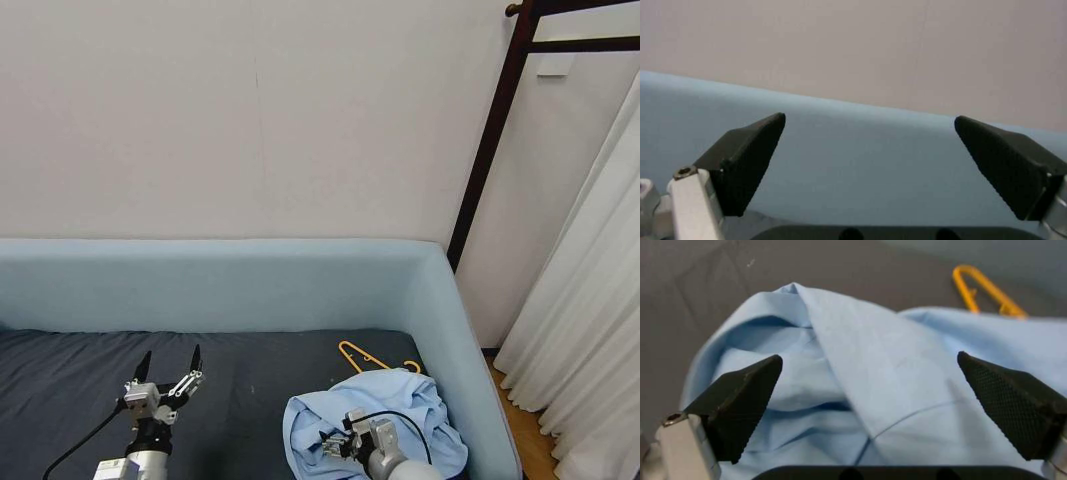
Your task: Pick up the clothes from the sofa and hang them on the clothes hanger.
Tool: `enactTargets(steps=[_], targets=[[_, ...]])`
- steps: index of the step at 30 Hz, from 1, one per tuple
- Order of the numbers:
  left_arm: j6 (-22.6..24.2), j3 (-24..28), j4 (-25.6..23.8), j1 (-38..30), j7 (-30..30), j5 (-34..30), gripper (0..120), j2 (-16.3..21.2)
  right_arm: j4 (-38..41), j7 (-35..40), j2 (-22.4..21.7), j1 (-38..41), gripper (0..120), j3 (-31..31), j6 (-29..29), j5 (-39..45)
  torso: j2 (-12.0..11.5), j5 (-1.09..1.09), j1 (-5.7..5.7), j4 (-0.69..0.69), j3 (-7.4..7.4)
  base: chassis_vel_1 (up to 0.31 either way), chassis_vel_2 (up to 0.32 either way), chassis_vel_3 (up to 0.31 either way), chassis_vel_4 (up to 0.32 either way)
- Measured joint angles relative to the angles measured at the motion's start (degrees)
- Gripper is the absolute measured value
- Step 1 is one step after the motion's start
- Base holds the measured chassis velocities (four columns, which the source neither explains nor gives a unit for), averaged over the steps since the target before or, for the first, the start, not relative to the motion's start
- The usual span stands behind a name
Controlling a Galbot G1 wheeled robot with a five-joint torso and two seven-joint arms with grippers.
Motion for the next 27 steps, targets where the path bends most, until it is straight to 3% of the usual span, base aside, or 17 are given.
enactTargets(steps=[1,2,4,7,8,13,18,25,27], targets=[[0.1,-0.1,0.1,-0.1,0.0,-0.3,100,0.2,-0.6,-0.6,0.0,0.0,100,0.0,1.3,-1.8,0.0,0.01,0.00,0.00,0.00,0.000,0.000,0.000,0.000],[1.1,-0.5,0.7,-0.3,0.1,-2.4,100,1.1,-2.6,-3.0,0.3,-0.3,98,0.5,6.0,-9.0,0.0,0.01,0.00,0.01,0.01,0.000,0.000,0.000,0.000],[2.2,-0.5,0.9,-0.2,0.3,-4.5,100,1.7,-3.2,-4.1,0.3,-0.5,95,0.7,7.4,-11.7,0.0,-0.02,0.00,0.01,0.00,0.000,0.000,0.000,0.000],[4.4,0.2,1.7,-0.6,0.5,-10.0,100,3.3,-3.7,-4.4,0.3,-1.1,84,0.0,7.4,-17.7,0.0,-0.02,0.00,0.00,0.00,0.000,0.000,0.000,0.000],[4.4,0.2,1.7,-0.6,0.5,-10.0,100,3.3,-3.7,-4.4,0.3,-1.1,84,0.0,7.4,-17.7,0.0,-0.02,0.00,0.00,0.00,0.000,0.000,0.000,0.000],[5.4,0.3,2.3,-1.4,0.1,-11.3,100,4.4,-4.7,-5.9,1.1,-2.7,61,1.6,7.8,-29.1,0.0,-0.01,0.00,0.00,0.00,0.000,0.000,0.000,0.000],[5.6,0.1,2.4,-1.9,-0.1,-11.2,100,4.3,-6.1,-7.1,1.8,-4.2,58,3.9,9.1,-35.5,0.0,-0.01,0.00,-0.01,0.00,0.000,0.000,0.000,0.000],[5.7,0.2,2.4,-2.3,-0.2,-10.9,100,3.0,-6.3,-7.2,3.2,-5.3,54,4.3,7.2,-36.8,0.0,-0.01,0.00,0.00,0.00,0.000,0.000,0.000,0.000],[5.6,0.3,2.4,-2.3,-0.3,-10.9,100,2.7,-7.0,-6.9,3.7,-5.6,48,4.5,7.2,-38.5,0.0,-0.01,0.00,0.00,0.00,0.000,0.000,0.000,0.000]])
